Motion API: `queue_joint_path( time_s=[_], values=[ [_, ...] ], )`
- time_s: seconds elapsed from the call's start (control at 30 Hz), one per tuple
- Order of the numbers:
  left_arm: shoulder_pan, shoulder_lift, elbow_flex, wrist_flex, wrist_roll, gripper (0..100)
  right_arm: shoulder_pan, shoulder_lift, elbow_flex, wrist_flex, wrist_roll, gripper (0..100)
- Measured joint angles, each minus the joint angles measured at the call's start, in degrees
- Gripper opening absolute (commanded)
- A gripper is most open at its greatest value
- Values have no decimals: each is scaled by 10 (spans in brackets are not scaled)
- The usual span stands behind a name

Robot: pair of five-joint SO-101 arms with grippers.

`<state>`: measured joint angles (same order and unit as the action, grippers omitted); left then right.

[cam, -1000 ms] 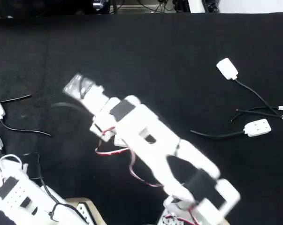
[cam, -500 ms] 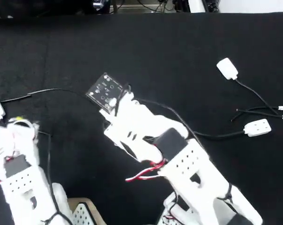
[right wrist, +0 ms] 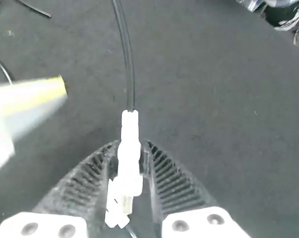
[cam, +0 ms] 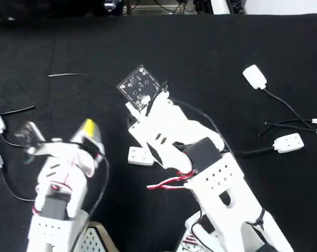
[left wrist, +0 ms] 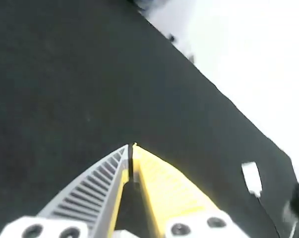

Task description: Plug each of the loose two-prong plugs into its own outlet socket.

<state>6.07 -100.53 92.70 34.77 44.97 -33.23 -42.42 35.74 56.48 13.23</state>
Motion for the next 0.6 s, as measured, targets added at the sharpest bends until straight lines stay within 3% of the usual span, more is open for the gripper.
queue_joint_path(
  time_s=[0.17, 0.4, 0.6],
  values=[
    [46, -18, 28, -33, -51, 29, 0, 0, 4, -24, -36, 11],
    [84, -17, 36, -171, -73, 29, -5, 0, 4, -27, -87, 11],
    [113, -17, 37, -187, -77, 29, -15, -40, 5, -28, -108, 11]
  ],
)
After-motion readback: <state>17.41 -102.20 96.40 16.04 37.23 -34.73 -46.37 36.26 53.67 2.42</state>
